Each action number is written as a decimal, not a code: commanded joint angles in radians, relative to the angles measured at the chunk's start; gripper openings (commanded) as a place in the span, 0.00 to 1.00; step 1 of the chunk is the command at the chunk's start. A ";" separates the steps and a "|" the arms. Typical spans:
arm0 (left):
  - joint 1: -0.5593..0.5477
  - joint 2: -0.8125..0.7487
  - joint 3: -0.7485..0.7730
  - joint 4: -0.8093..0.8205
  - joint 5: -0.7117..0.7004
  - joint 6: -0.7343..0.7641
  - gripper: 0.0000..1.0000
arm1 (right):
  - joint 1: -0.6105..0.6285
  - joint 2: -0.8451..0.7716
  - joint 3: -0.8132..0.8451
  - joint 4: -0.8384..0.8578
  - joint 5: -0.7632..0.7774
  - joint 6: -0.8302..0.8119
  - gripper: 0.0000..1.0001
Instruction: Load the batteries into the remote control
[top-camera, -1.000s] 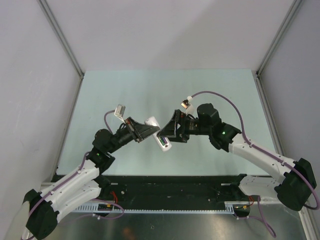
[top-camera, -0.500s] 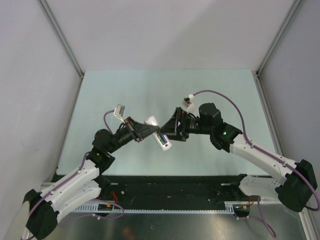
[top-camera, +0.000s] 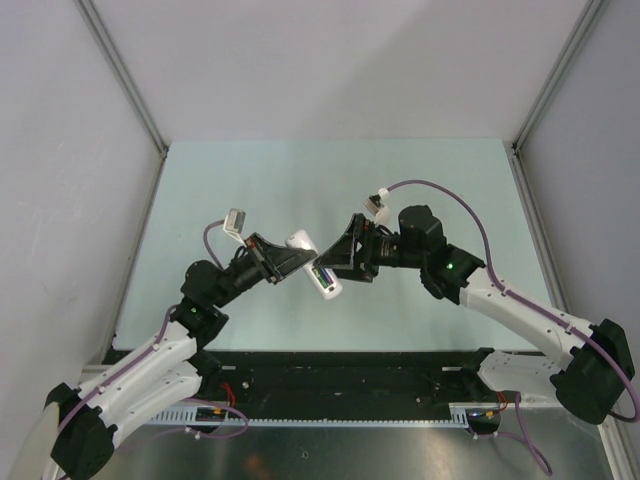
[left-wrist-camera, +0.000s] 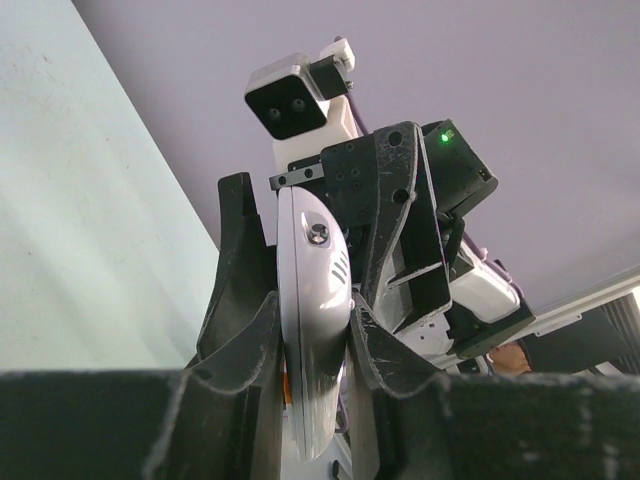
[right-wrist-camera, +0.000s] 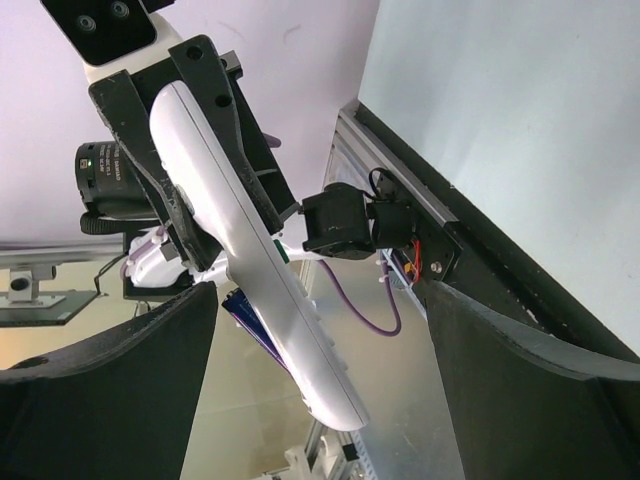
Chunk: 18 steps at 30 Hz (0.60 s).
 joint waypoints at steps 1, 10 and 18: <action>0.002 -0.020 0.019 0.059 -0.014 0.009 0.00 | -0.007 0.004 0.009 0.027 -0.015 0.010 0.89; -0.001 -0.020 0.019 0.065 -0.010 0.029 0.00 | -0.013 0.016 0.009 0.037 -0.019 0.030 0.89; -0.001 -0.041 0.017 0.068 -0.031 0.034 0.00 | -0.012 0.019 0.008 0.023 -0.016 0.032 0.88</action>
